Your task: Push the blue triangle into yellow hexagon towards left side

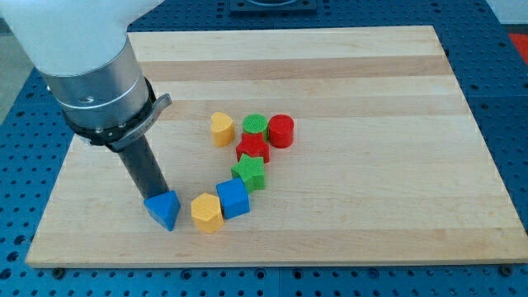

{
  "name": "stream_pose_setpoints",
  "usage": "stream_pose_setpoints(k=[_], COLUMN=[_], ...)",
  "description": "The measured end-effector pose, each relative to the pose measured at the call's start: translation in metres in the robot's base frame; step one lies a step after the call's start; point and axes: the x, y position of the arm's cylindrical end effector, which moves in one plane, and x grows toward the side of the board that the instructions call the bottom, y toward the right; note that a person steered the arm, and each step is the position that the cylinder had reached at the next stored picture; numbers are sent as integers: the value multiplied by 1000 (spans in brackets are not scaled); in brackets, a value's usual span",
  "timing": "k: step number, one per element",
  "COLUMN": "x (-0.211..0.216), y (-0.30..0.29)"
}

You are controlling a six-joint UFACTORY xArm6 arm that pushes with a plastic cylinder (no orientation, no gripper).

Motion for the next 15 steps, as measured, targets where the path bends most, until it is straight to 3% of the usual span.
stream_pose_setpoints(k=[2,6,11,13,15], x=[0,70,63,27,19], y=[-29,-54,-54,-24,1])
